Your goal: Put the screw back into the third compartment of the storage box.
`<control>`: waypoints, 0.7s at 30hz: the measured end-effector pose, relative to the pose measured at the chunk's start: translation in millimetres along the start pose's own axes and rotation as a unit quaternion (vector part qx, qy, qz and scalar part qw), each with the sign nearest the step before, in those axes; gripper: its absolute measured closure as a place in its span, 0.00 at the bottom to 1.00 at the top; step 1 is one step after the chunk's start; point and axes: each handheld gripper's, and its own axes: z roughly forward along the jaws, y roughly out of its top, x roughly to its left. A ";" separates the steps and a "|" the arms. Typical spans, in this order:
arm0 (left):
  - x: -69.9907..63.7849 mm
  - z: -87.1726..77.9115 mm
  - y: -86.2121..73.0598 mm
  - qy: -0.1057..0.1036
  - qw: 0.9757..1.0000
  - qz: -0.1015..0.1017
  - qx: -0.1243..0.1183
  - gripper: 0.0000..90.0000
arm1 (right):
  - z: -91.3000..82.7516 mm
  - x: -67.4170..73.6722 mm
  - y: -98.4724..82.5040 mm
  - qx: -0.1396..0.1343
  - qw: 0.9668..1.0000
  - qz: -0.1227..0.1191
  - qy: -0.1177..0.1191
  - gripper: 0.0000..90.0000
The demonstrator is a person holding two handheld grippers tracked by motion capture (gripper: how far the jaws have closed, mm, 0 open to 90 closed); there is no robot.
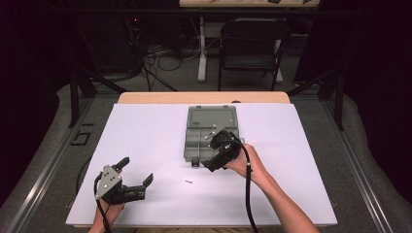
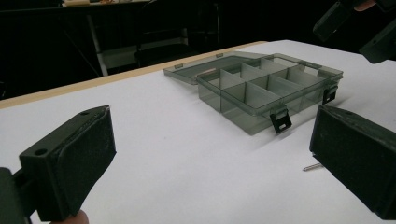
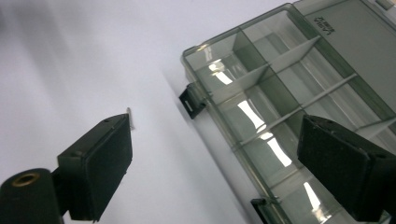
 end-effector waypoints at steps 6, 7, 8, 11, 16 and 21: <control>-0.6 0.1 0.3 -0.002 1.000 0.002 -0.001 0.00 | 2.2 11.2 -0.1 -0.001 1.000 -0.004 0.015 0.07; -0.6 0.1 0.3 -0.001 1.000 0.003 0.000 0.00 | 2.8 12.1 -0.2 -0.002 1.000 -0.007 0.016 0.06; -0.5 0.1 0.3 -0.001 1.000 0.002 -0.001 0.00 | 3.6 14.4 -0.4 0.000 1.000 -0.004 0.019 0.06; -0.5 -0.4 0.5 -0.001 1.000 0.003 0.000 0.00 | 7.3 20.0 -0.5 0.002 1.000 -0.010 0.026 0.02; -0.5 -0.1 0.5 -0.002 1.000 0.003 0.000 0.00 | 16.7 27.6 -0.9 0.010 0.999 -0.015 0.039 0.00; -0.6 1.3 0.0 0.000 1.000 0.001 -0.001 0.00 | 24.5 34.0 -1.5 0.019 0.999 -0.015 0.049 0.00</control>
